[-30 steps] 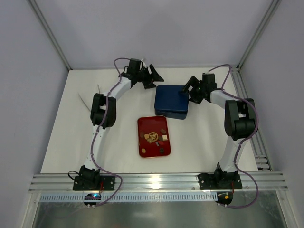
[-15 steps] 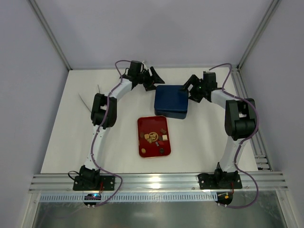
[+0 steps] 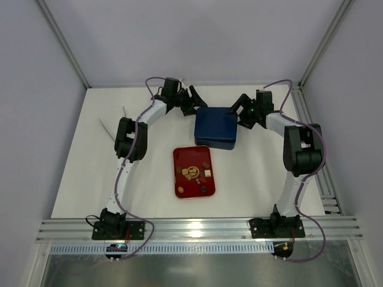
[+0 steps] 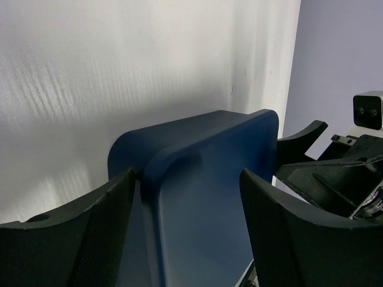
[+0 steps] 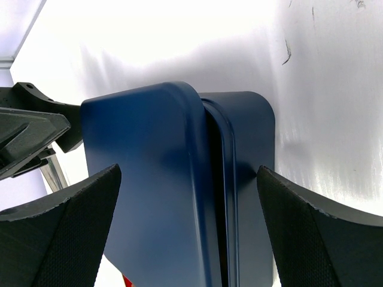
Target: Pack the chocolate
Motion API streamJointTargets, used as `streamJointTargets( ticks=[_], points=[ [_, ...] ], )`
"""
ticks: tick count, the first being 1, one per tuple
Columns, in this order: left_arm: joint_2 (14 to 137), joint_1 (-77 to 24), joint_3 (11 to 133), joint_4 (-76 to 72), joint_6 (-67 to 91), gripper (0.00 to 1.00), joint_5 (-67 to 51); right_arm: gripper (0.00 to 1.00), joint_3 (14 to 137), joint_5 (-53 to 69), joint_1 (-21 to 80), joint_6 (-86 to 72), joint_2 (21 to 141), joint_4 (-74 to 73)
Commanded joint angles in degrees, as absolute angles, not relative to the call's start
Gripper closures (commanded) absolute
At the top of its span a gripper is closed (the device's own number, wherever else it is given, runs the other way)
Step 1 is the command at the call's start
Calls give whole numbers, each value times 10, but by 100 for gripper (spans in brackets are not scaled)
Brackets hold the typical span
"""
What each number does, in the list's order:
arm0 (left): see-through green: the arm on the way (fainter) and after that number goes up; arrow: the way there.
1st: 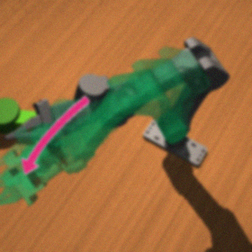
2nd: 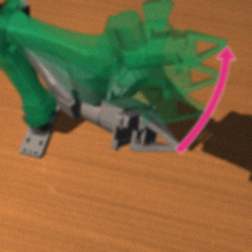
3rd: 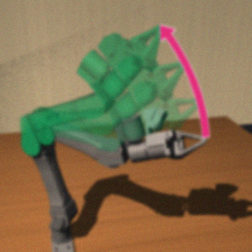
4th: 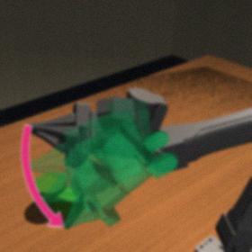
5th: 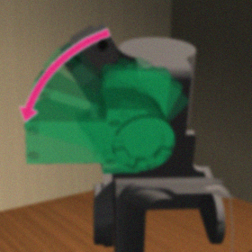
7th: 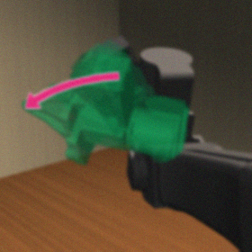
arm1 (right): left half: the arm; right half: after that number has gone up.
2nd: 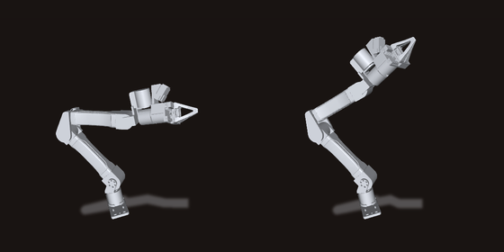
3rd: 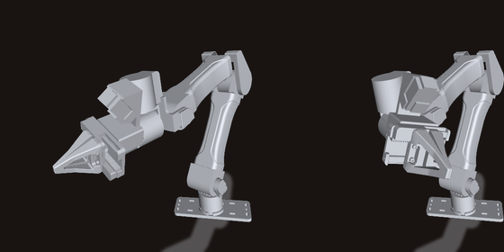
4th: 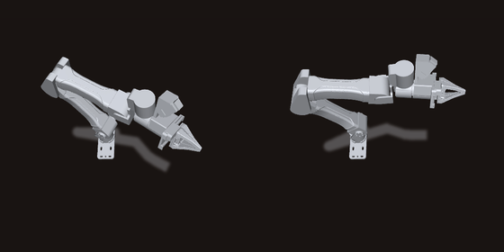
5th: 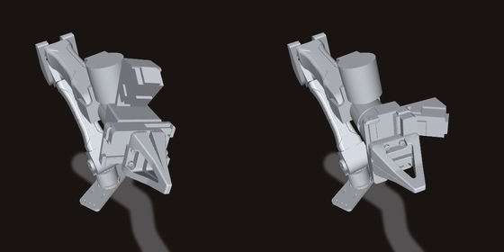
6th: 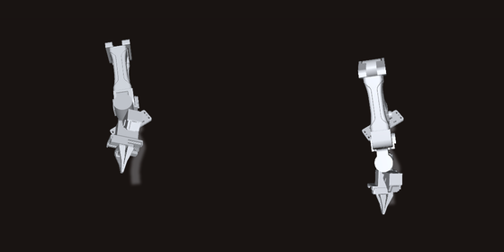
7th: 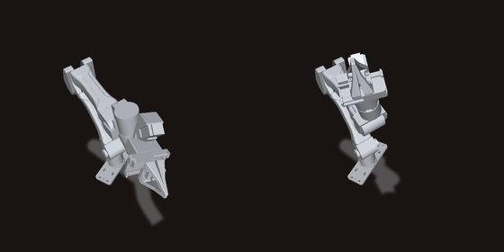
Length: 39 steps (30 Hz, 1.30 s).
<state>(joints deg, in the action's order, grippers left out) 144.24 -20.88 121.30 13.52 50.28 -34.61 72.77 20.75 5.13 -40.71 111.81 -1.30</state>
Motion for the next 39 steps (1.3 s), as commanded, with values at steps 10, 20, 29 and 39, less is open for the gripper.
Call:
streamJointTargets(
  ticks=[10, 20, 29, 39],
  points=[
    [1374, -214, 1214, 116, 491, 31, -363, 6, 735, 213, 51, -398, 1102, 11],
    [1374, -217, 1215, 122, 493, 31, -376, 6, 721, 213, 51, -398, 1086, 14],
    [1382, -219, 1218, 148, 479, 32, -362, 6, 704, 209, 52, -398, 1061, 12],
    [1362, -216, 1214, 177, 457, 32, -320, 6, 706, 200, 55, -390, 1049, -24]
  ],
)
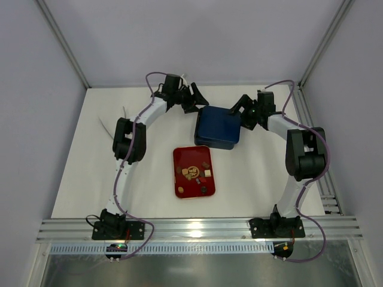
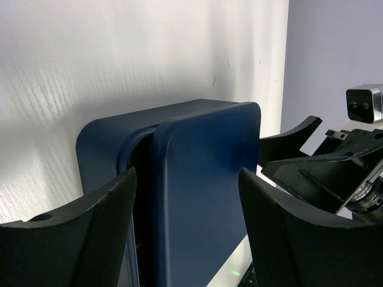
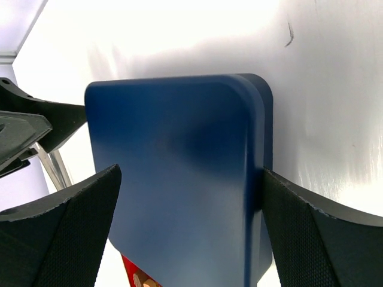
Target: Pack the chocolate
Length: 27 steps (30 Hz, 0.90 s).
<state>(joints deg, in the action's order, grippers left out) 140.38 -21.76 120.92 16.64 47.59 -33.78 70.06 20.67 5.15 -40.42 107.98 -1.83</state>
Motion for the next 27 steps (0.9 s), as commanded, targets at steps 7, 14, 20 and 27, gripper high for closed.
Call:
streamJointTargets(
  ticks=[7, 14, 20, 27],
  points=[
    [1326, -212, 1192, 180, 441, 31, -294, 6, 738, 186, 60, -371, 1065, -71],
    [1295, -208, 1161, 201, 427, 32, -248, 6, 746, 177, 63, -365, 1066, -83],
    [1288, -208, 1134, 245, 412, 36, -202, 12, 754, 161, 69, -352, 1071, -104],
    [1299, -223, 1117, 243, 417, 37, -216, 14, 768, 140, 83, -344, 1076, -120]
  ],
)
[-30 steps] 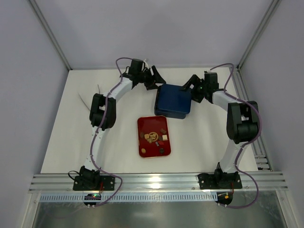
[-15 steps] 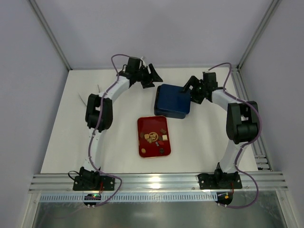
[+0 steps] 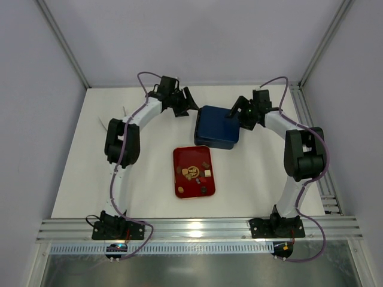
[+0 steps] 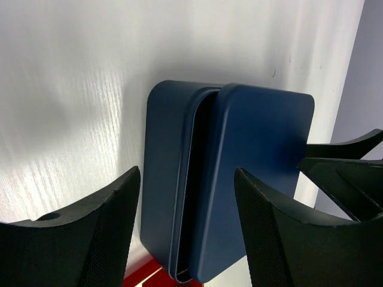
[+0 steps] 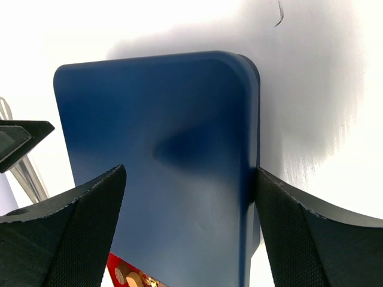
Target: Pack the chocolate
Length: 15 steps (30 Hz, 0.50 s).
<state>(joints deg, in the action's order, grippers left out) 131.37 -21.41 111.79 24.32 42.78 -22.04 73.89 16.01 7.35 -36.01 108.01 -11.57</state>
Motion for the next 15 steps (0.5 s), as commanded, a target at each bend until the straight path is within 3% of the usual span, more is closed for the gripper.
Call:
streamJointTargets(
  ticks=[1, 15],
  points=[
    [1298, -225, 1112, 236, 424, 37, -218, 15, 772, 137, 85, -342, 1078, -123],
    [1281, -236, 1068, 190, 454, 36, -242, 15, 816, 95, 117, -314, 1096, -175]
  ],
)
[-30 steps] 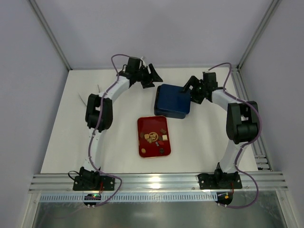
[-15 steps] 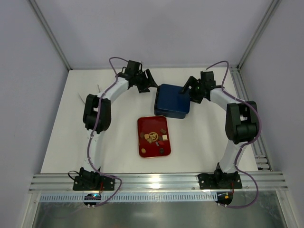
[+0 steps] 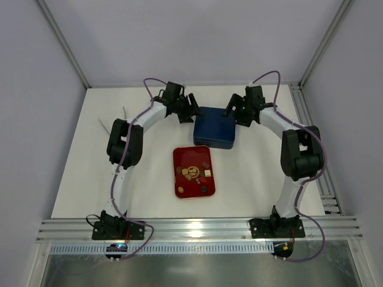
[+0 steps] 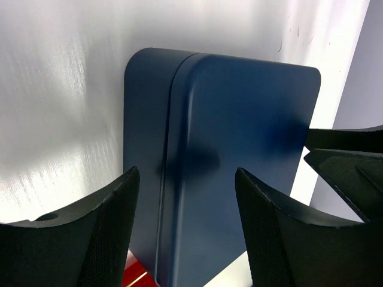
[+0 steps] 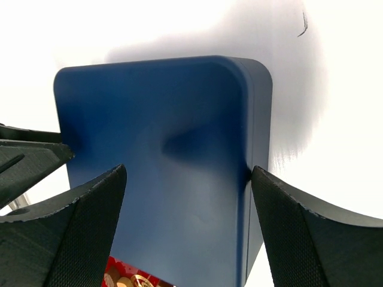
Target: Pack the chocolate
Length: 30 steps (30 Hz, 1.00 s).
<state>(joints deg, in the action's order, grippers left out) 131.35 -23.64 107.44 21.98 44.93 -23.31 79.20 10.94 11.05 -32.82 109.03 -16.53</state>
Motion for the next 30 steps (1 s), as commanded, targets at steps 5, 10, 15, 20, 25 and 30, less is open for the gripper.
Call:
streamJointTargets(
  ticks=[5, 10, 15, 20, 25, 30],
  points=[
    [1277, -237, 1061, 190, 454, 36, -236, 15, 816, 93, 120, -313, 1101, -178],
    [1274, -237, 1042, 194, 458, 39, -226, 15, 814, 89, 121, -306, 1103, -185],
    [1263, -237, 1014, 197, 463, 43, -209, 15, 797, 88, 126, -303, 1095, -179],
    [1260, -239, 1000, 217, 468, 46, -180, 15, 788, 91, 131, -302, 1098, -177],
    [1271, -244, 1013, 266, 461, 48, -156, 15, 782, 92, 134, -307, 1105, -178],
    [1287, -250, 1016, 303, 461, 51, -133, 15, 744, 95, 135, -313, 1095, -164]
  ],
)
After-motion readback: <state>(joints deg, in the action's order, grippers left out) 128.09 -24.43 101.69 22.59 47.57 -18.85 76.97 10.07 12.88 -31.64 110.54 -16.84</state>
